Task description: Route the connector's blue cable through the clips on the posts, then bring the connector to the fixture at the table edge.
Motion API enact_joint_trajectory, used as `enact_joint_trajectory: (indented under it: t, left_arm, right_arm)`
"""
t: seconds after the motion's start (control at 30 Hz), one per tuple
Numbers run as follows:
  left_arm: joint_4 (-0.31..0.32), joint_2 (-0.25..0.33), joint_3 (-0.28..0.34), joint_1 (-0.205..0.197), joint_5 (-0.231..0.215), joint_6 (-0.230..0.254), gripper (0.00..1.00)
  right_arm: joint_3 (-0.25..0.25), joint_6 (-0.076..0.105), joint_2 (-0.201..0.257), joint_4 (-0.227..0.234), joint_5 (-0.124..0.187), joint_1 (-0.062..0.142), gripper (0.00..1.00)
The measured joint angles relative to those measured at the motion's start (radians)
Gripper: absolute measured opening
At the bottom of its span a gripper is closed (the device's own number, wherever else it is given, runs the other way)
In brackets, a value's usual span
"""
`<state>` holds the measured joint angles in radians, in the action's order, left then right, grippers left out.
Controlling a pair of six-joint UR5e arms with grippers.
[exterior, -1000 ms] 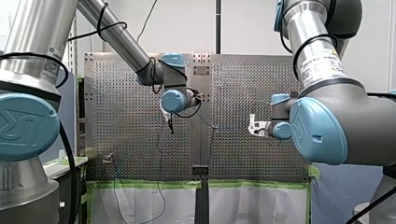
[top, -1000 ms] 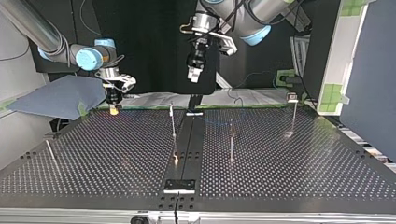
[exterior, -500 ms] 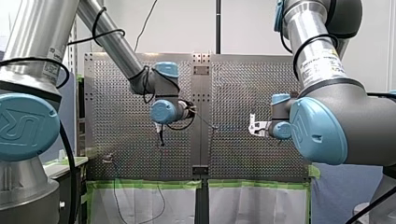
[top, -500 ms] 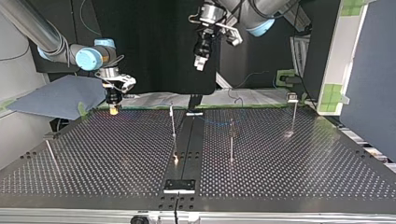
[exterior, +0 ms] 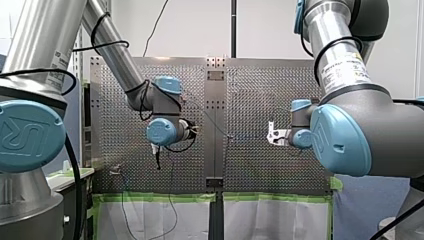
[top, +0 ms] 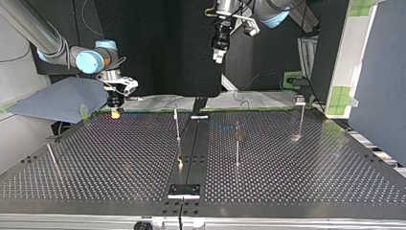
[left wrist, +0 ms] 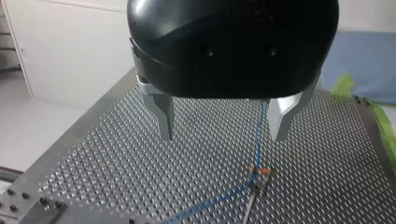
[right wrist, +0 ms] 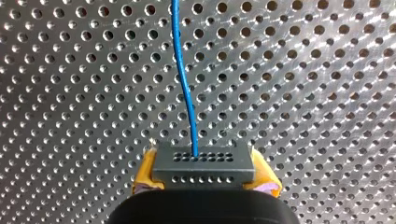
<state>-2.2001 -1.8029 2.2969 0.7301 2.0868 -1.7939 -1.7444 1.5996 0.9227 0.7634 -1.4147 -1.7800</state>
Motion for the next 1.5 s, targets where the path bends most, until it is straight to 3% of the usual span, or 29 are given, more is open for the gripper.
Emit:
enact_joint_trajectory:
  t: [0.13, 0.27, 0.47, 0.73, 1.17, 1.5]
  left_arm:
    - [0.008, 0.000, 0.038, -0.002, 0.030, 0.007, 1.00]
    - [0.014, 0.000, 0.073, -0.002, 0.030, 0.011, 1.00]
    - [0.019, 0.000, 0.107, -0.003, 0.023, 0.018, 1.00]
    - [0.023, 0.000, 0.111, -0.004, 0.016, 0.025, 1.00]
    - [0.026, 0.000, 0.110, -0.013, 0.011, 0.042, 1.00]
    - [0.023, 0.000, 0.110, -0.021, 0.010, 0.046, 1.00]
  right_arm:
    - [0.012, -0.001, 0.005, -0.032, -0.011, 0.005, 0.00]
    - [0.018, 0.003, 0.023, -0.055, -0.029, 0.012, 0.00]
    - [0.019, 0.018, 0.066, -0.057, -0.035, 0.024, 0.00]
    - [0.023, 0.023, 0.127, -0.065, -0.038, 0.039, 0.00]
    - [0.082, 0.016, 0.236, -0.165, -0.120, 0.080, 0.00]
    - [0.111, 0.003, 0.250, -0.247, -0.171, 0.116, 0.00]
